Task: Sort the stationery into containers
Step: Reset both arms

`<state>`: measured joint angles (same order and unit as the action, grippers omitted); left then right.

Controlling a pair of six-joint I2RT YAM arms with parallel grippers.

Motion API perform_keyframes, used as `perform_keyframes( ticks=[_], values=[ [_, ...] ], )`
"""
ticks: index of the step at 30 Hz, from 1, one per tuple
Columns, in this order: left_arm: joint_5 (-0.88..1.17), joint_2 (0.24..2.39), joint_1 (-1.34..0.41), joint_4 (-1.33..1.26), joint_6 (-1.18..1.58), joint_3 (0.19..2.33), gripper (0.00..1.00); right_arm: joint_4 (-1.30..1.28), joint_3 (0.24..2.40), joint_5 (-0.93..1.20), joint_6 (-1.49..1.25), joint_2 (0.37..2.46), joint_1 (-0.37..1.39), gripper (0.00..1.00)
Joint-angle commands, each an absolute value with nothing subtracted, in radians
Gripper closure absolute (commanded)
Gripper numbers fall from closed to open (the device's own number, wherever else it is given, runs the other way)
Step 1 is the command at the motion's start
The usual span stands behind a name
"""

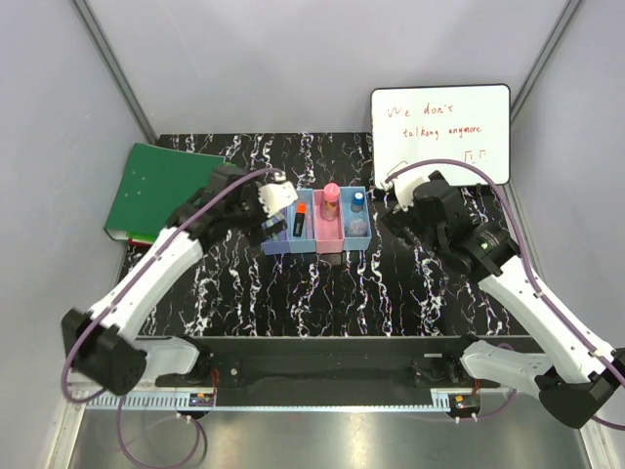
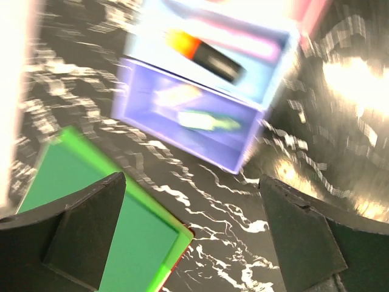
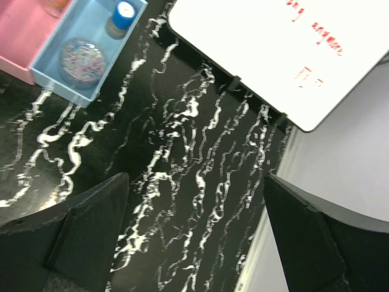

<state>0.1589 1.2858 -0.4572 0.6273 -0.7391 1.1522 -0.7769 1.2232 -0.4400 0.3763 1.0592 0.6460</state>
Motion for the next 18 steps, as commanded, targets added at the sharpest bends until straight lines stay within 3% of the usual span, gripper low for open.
perform_keyframes(
  ticks=[1,9,18],
  values=[
    [0.037,1.165,-0.453,0.632,-0.444,1.166,0.01,-0.808,1.295,-0.365,0.308,1.035,0.643,0.0],
    [-0.153,0.964,-0.451,0.638,-0.215,1.051,0.01,-0.887,1.293,-0.295,0.236,0.977,0.643,0.0],
    [-0.213,0.928,-0.451,0.643,-0.182,1.046,0.01,-0.868,1.302,-0.314,0.255,0.971,0.643,0.0]
  ],
)
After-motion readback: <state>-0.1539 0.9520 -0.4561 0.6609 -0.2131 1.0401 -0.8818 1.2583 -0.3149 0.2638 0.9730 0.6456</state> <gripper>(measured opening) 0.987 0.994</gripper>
